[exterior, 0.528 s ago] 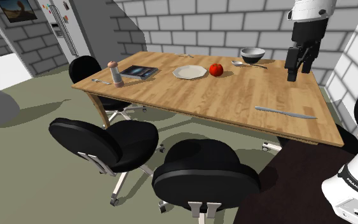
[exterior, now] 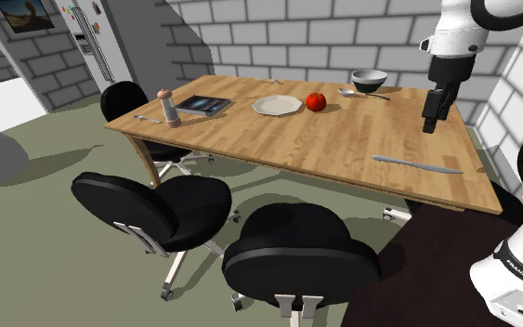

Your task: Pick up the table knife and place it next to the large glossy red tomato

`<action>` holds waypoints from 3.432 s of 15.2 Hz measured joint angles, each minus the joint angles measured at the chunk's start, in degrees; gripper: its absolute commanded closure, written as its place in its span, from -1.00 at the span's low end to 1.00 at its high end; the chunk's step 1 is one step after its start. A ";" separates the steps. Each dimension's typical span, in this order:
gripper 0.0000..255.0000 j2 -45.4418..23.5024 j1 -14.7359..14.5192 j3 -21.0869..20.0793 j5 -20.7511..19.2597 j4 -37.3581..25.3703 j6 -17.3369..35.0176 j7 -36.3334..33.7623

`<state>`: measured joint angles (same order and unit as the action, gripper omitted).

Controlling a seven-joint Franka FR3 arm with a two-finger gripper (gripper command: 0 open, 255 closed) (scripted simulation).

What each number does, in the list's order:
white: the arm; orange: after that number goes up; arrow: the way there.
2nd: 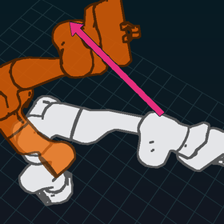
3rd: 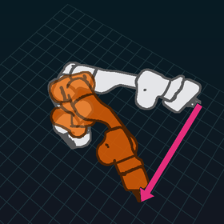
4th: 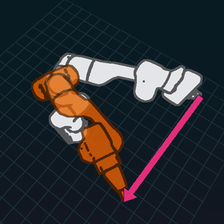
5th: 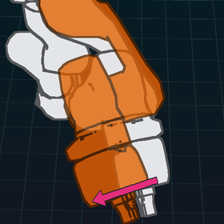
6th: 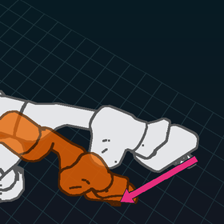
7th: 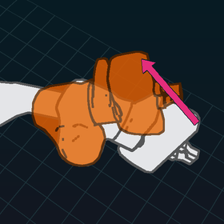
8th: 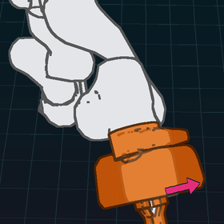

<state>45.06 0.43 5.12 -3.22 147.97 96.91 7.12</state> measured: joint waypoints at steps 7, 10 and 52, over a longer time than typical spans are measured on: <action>-1.00 -5.27 0.99 8.98 -6.52 7.09 16.16 13.83; -1.00 -8.35 1.55 13.42 -9.06 8.97 22.95 20.33; 1.00 -23.48 -1.89 24.41 -8.98 7.50 40.92 36.84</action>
<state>21.58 -1.46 29.53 -12.20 155.47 137.82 43.96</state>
